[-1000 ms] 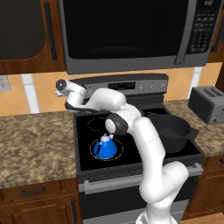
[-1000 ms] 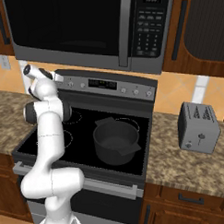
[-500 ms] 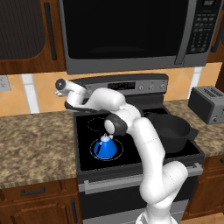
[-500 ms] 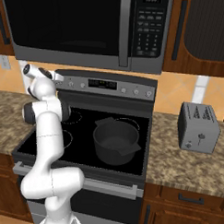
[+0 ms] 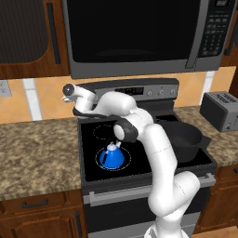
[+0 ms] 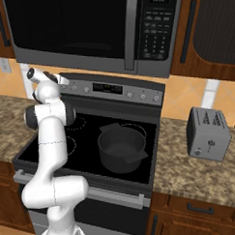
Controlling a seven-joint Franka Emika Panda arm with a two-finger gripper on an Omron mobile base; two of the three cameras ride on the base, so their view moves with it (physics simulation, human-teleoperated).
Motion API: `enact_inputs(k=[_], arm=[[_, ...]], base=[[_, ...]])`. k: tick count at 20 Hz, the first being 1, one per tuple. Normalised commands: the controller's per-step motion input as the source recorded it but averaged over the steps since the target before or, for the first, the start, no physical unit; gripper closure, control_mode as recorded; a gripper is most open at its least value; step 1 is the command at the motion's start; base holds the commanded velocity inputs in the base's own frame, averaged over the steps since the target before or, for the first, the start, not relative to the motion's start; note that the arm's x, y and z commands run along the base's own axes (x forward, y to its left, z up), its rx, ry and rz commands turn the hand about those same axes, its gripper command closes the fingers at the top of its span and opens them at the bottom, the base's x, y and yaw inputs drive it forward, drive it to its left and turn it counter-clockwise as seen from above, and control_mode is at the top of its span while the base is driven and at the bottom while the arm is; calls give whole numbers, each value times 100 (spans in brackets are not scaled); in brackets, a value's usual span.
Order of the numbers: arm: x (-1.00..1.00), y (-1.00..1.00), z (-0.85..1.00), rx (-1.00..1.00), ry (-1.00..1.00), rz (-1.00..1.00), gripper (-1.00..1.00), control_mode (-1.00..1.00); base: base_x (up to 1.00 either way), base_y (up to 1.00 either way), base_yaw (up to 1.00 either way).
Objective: Pick the kettle from the counter and place it on a stove burner. Then turn the burner on.
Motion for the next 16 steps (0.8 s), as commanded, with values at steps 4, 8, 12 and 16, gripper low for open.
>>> enact_inputs(k=[4, 8, 12, 16], arm=[[9, 0, -11, -2, 0, 0, -100, -100], [0, 0, 0, 0, 0, 0, 100, -100], [0, 0, 0, 0, 0, 0, 100, -100], [0, 0, 0, 0, 0, 0, 100, -100]], base=[[0, 0, 0], [0, 0, 0], [0, 0, 0], [0, 0, 0]])
